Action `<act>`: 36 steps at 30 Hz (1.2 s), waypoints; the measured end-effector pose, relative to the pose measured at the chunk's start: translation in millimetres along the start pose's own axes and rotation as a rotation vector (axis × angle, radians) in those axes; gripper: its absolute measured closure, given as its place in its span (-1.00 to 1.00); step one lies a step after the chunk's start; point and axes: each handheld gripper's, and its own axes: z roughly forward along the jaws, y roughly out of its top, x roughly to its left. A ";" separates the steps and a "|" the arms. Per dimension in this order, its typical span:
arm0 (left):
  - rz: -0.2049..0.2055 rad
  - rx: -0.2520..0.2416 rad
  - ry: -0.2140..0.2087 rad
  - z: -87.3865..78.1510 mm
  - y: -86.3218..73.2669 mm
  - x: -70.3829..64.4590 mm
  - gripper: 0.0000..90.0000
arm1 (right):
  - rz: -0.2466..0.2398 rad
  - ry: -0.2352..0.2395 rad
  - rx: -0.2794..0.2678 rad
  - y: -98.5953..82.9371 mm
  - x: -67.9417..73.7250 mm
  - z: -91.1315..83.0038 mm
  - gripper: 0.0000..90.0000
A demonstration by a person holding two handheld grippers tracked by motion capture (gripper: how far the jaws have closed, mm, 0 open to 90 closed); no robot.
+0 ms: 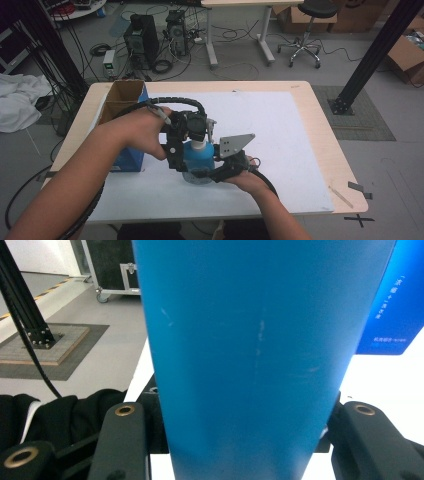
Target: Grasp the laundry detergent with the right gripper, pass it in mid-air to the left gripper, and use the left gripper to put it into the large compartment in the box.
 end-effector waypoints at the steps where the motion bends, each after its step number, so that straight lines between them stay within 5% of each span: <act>1: -0.001 0.002 0.001 0.5 0.4 -0.1 -0.99 | -0.006 -0.003 -0.003 0.9 0.9 1.7 0.02; 21: 0.008 0.027 0.025 17.8 5.3 -6.2 -0.92 | -0.016 0.006 -0.013 5.6 3.9 20.5 0.02; 36: 0.005 0.048 0.053 16.1 7.2 -9.3 -0.64 | -0.008 -0.004 -0.013 5.5 4.2 21.9 0.02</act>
